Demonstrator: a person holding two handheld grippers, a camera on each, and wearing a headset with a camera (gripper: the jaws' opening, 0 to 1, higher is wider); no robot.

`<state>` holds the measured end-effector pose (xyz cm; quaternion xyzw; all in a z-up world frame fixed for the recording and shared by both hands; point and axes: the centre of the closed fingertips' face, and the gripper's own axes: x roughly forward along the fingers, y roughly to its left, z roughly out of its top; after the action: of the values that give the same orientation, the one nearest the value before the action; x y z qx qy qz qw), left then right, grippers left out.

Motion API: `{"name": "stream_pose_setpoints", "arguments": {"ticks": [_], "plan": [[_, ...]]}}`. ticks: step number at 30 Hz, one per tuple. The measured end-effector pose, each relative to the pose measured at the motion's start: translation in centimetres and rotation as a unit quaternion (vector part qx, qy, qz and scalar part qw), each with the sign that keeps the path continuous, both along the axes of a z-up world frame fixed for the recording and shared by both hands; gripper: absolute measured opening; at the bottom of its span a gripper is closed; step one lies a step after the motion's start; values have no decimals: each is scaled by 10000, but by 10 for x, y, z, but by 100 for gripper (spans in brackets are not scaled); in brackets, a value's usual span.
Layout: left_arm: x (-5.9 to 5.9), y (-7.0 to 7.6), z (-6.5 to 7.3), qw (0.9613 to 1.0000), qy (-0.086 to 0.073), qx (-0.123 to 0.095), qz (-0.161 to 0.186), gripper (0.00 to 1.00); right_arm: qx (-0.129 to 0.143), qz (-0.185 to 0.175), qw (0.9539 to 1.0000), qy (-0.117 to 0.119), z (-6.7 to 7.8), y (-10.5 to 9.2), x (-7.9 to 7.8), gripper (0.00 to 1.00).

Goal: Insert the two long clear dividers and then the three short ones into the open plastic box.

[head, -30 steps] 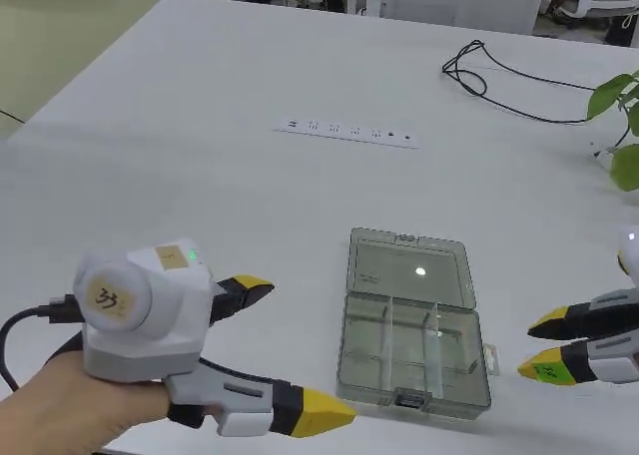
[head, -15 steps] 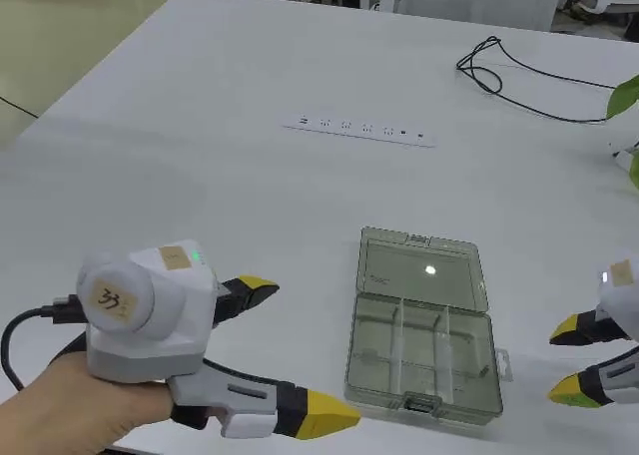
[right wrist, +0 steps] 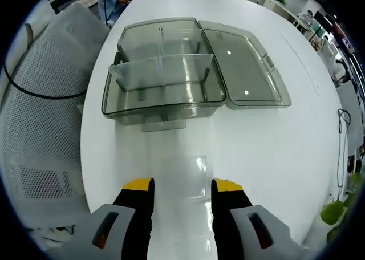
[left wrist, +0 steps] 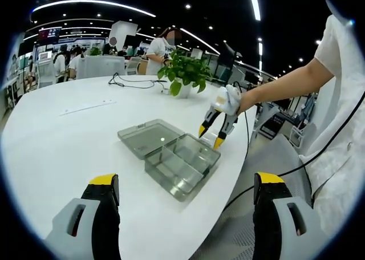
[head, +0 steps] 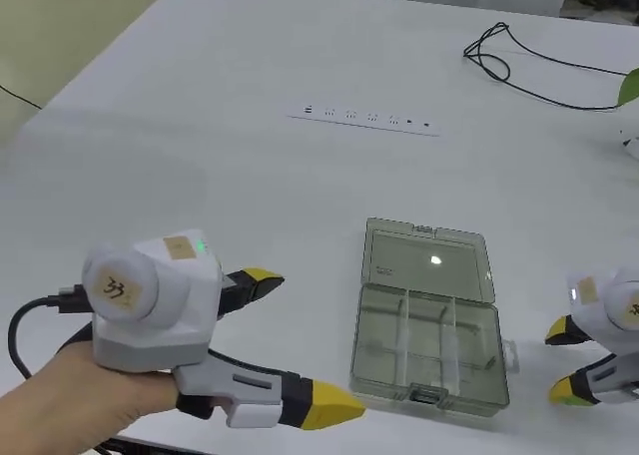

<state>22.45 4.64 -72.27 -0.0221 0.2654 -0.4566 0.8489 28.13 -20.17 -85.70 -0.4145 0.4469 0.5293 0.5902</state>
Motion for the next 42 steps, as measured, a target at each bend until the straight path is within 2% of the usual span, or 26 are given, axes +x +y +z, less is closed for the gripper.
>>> {"name": "stream_pose_setpoints", "arguments": {"ticks": [9, 14, 23, 27, 35, 40, 42], "plan": [[2, 1, -2, 10000, 31, -15, -2, 100, -23, 48, 10000, 37, 1, 3, -1, 40], [3, 0, -2, 10000, 24, -19, -26, 100, -37, 71, 10000, 9, 1, 4, -1, 33], [2, -1, -1, 10000, 18, -11, -40, 100, -64, 63, 10000, -25, 1, 4, -1, 33], [2, -2, 0, 10000, 6, 5, -63, 100, 24, 32, 9999, -94, 6, 6, -4, 32], [7, -7, 10, 9999, -41, -115, -54, 100, 254, -96, 9988, -416, 37, 14, -5, 32], [11, -13, 20, 9995, 37, -298, 12, 99, 413, -119, 9969, -657, 67, 25, -12, 32], [13, -17, 24, 9992, 102, -380, 58, 96, 504, -151, 9960, -726, 67, 28, -12, 32]]}}
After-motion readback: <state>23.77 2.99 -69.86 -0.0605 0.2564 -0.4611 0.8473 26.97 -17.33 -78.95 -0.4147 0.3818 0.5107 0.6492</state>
